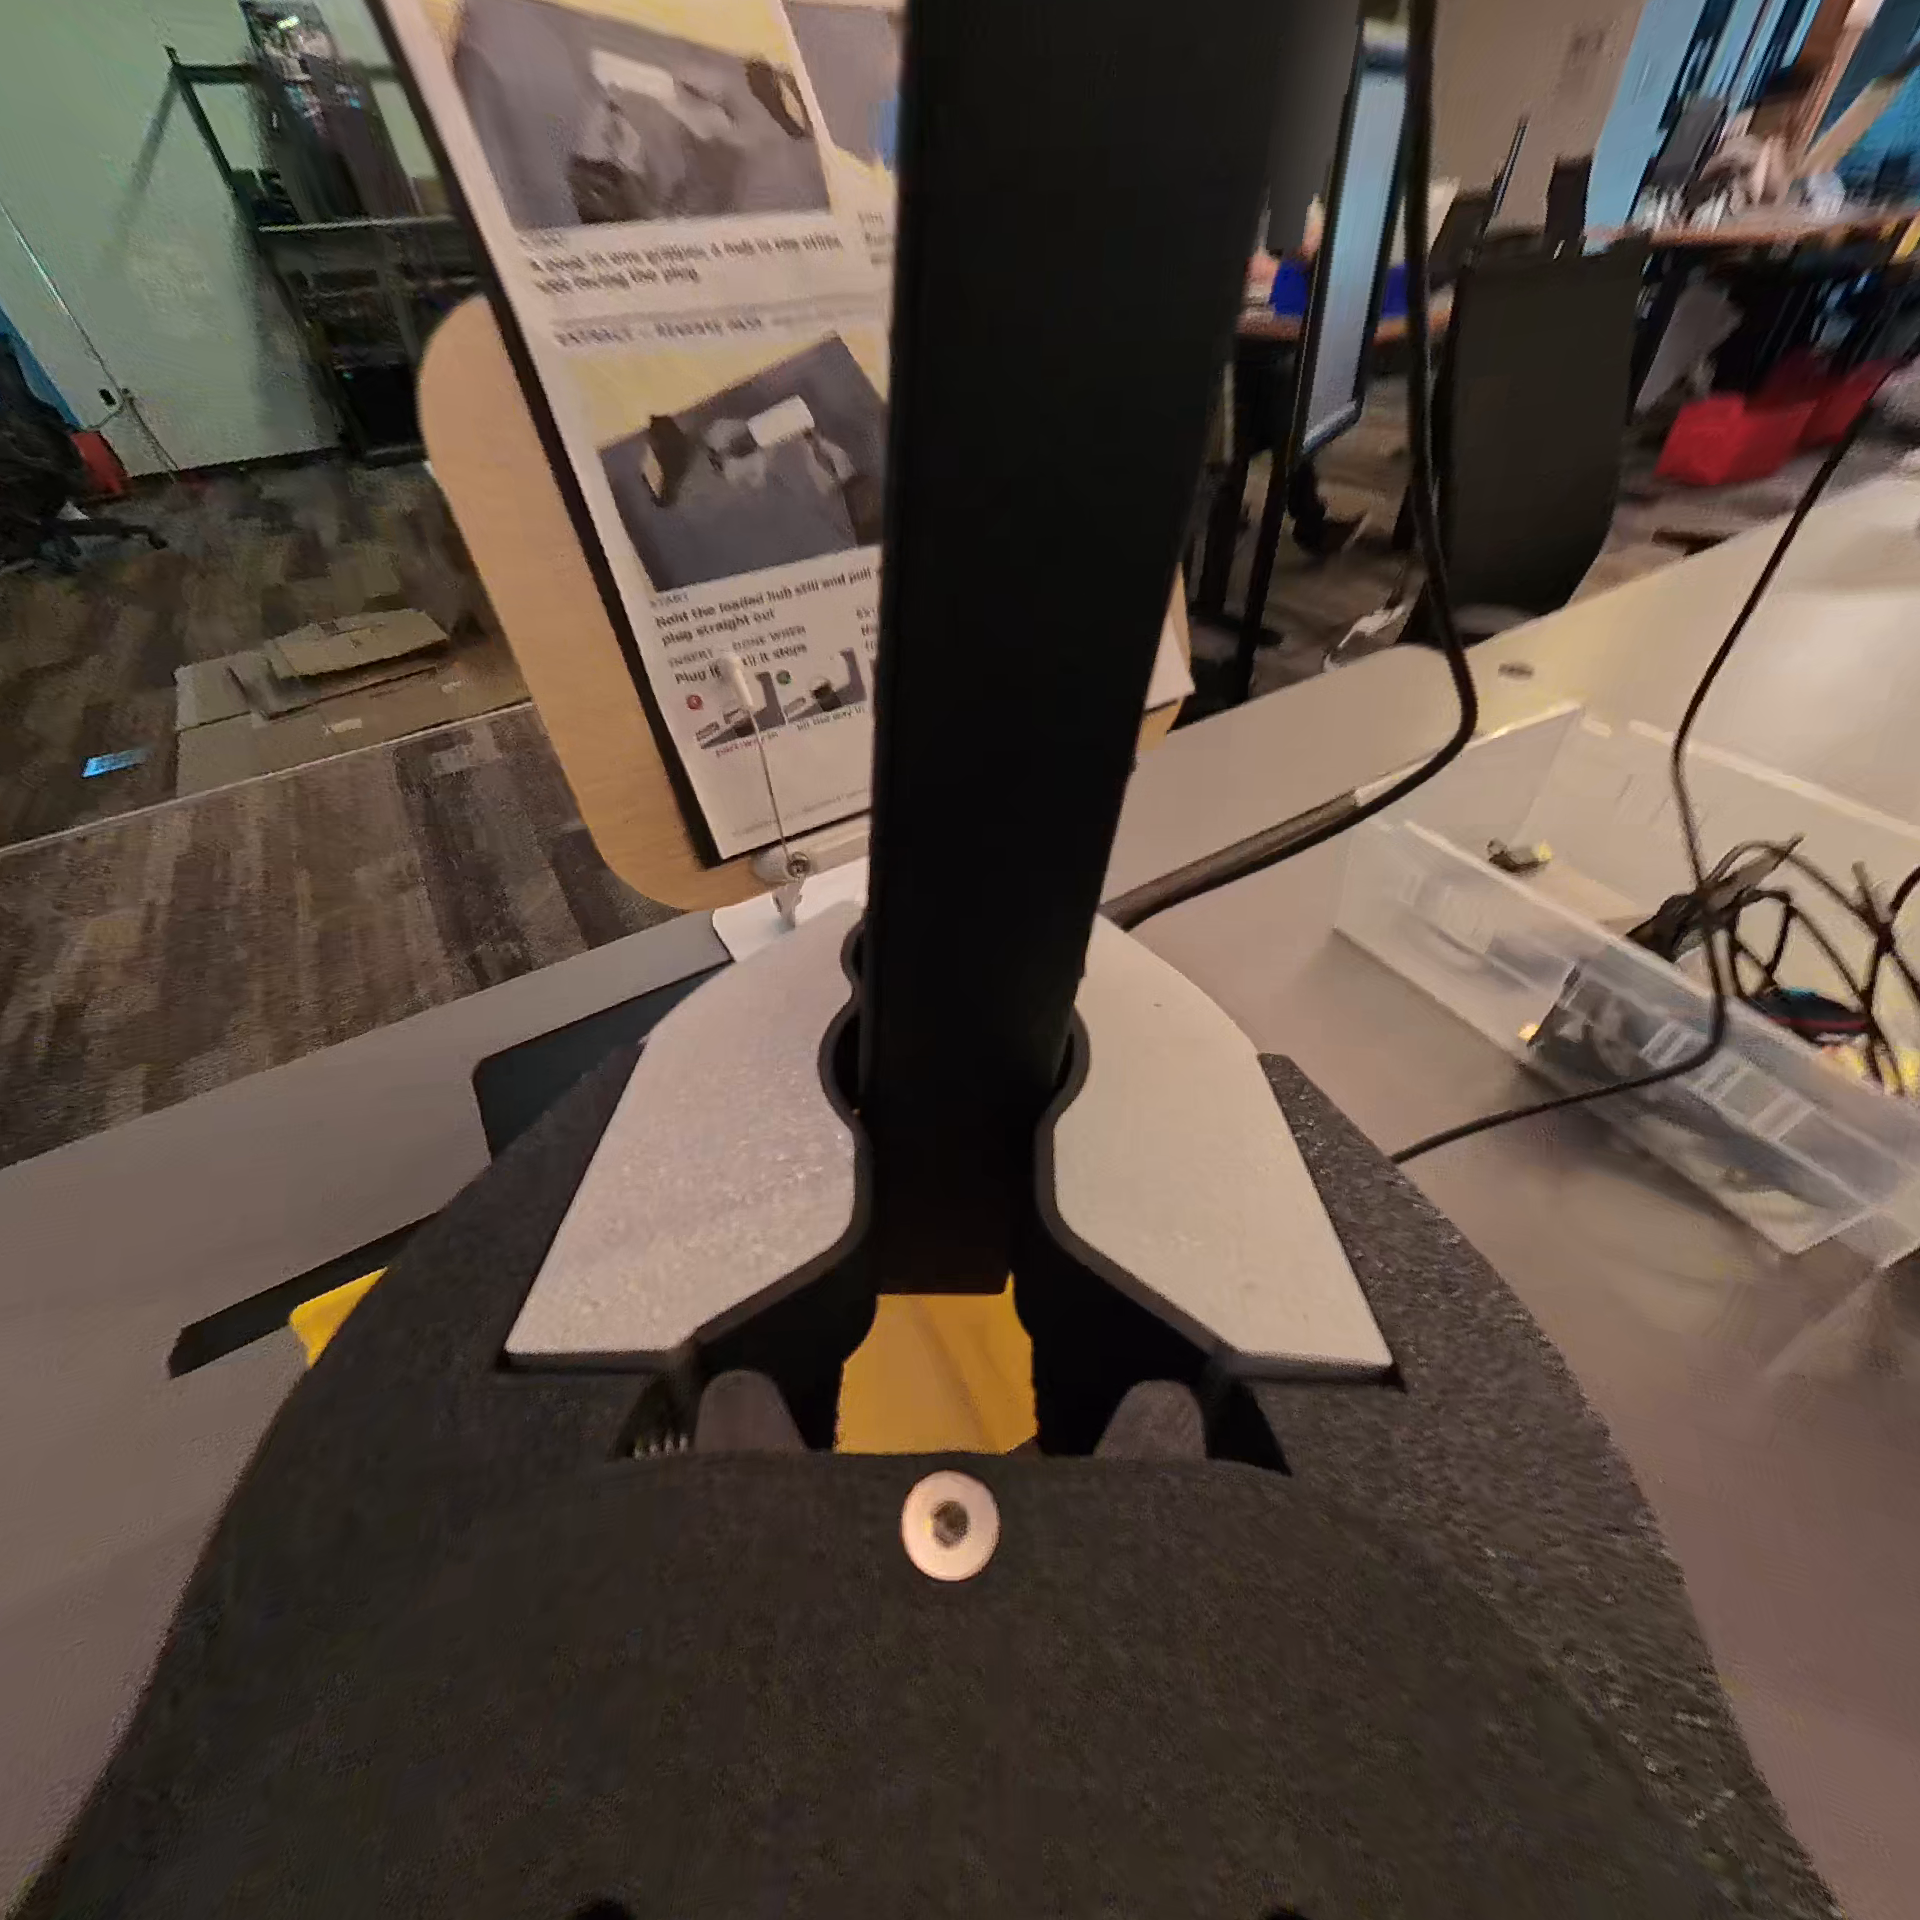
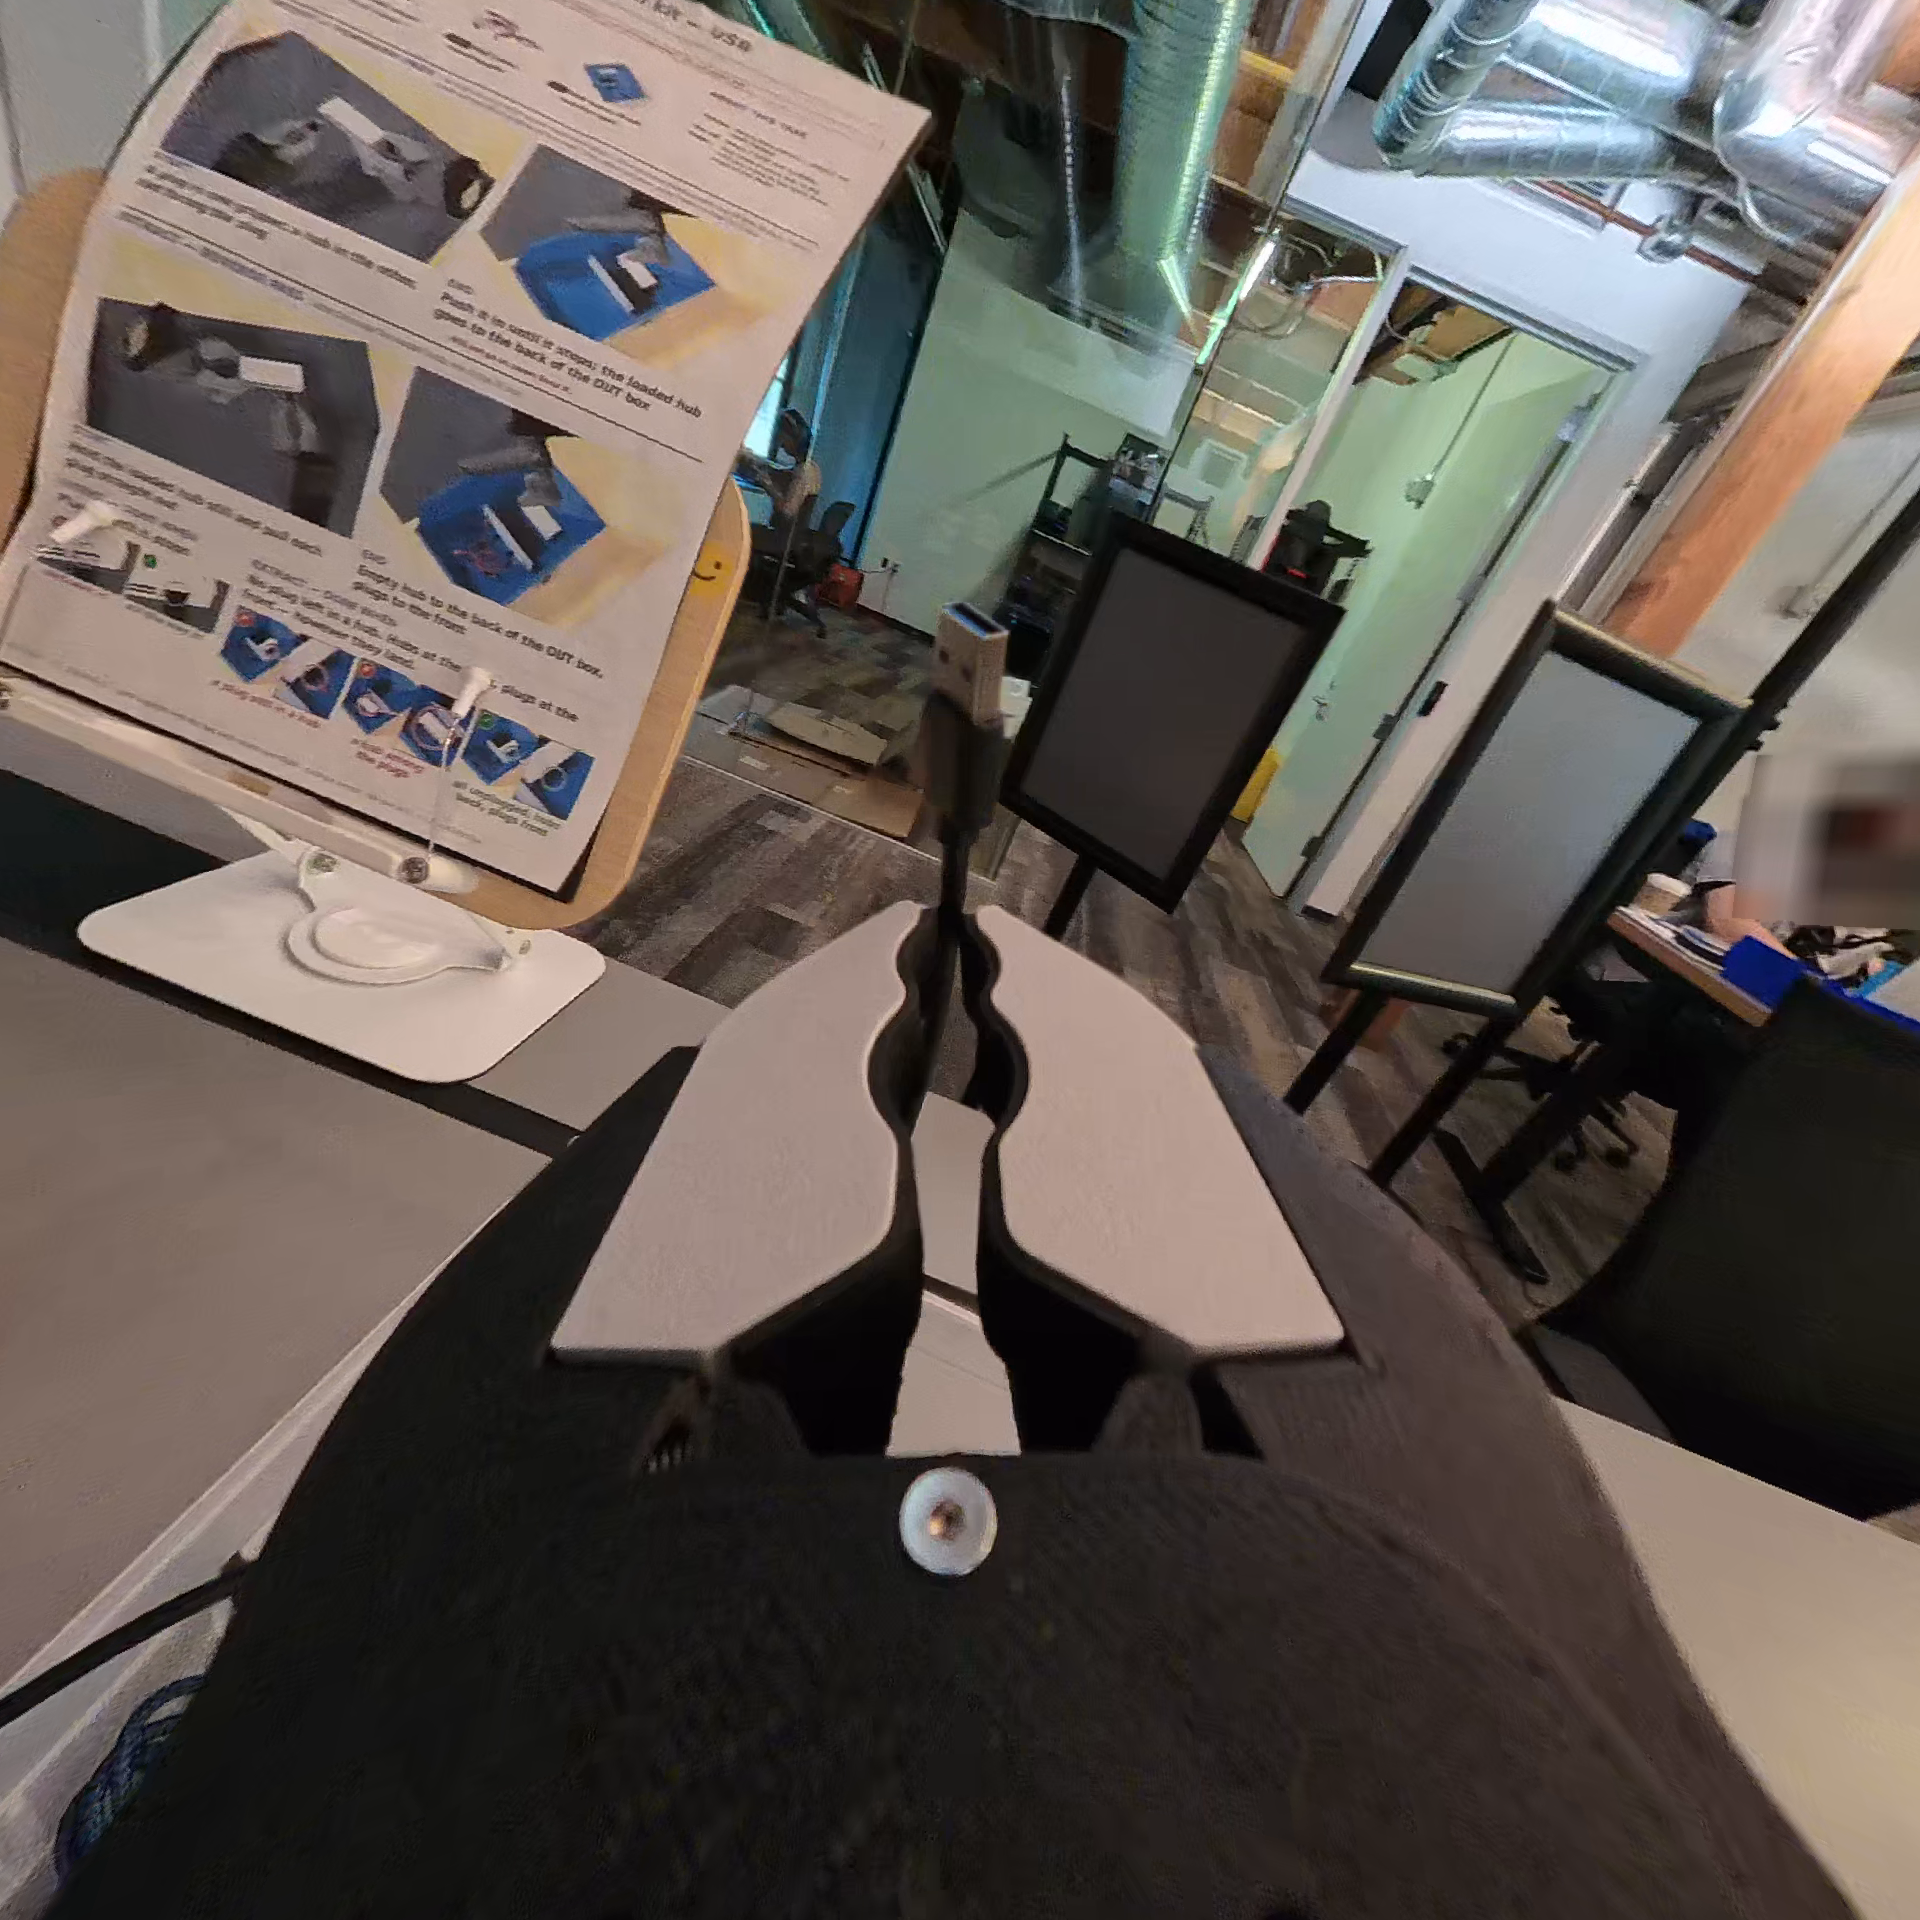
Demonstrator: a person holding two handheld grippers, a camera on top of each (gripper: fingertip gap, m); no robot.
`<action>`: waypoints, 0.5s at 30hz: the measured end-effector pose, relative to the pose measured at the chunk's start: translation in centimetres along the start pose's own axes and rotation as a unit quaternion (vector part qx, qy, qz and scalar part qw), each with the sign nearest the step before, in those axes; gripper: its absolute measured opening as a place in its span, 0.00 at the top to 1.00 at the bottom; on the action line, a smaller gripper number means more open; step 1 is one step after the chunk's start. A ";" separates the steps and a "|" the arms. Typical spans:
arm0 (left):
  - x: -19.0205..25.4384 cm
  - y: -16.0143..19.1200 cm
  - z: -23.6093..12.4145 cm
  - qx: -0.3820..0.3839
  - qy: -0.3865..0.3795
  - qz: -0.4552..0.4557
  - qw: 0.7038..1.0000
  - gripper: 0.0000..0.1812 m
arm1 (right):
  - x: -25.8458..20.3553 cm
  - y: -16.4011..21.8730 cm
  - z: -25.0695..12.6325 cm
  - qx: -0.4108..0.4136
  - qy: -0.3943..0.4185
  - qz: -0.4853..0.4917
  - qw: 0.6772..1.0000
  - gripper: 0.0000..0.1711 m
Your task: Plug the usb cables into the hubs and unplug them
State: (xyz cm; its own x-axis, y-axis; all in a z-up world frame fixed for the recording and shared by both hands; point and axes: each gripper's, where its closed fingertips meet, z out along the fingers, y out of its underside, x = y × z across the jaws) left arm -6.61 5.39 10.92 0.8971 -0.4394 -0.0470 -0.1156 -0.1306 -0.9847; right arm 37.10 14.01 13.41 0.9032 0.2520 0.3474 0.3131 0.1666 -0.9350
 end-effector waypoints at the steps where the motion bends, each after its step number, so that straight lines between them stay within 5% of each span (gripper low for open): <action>1: -0.2 -0.5 -0.6 0.012 0.007 -0.012 1.000 0.84 | 0.0 0.4 0.2 -0.002 -0.005 0.003 1.000 0.98; 8: -0.3 -4.4 -1.9 0.021 0.030 0.001 0.999 0.85 | 2.0 3.3 1.2 -0.029 0.002 0.034 0.999 0.98; 15: 1.8 -15.2 1.8 -0.026 0.059 0.072 0.995 0.85 | 3.2 5.1 1.2 -0.036 0.015 0.063 0.997 0.98</action>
State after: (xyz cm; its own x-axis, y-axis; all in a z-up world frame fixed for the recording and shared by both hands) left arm -2.41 8.20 25.47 0.8133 -0.5582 -0.1640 -0.2637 -0.1025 -0.9591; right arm 41.23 16.84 9.87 0.9448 0.2371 0.2262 0.2166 0.0660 -0.9740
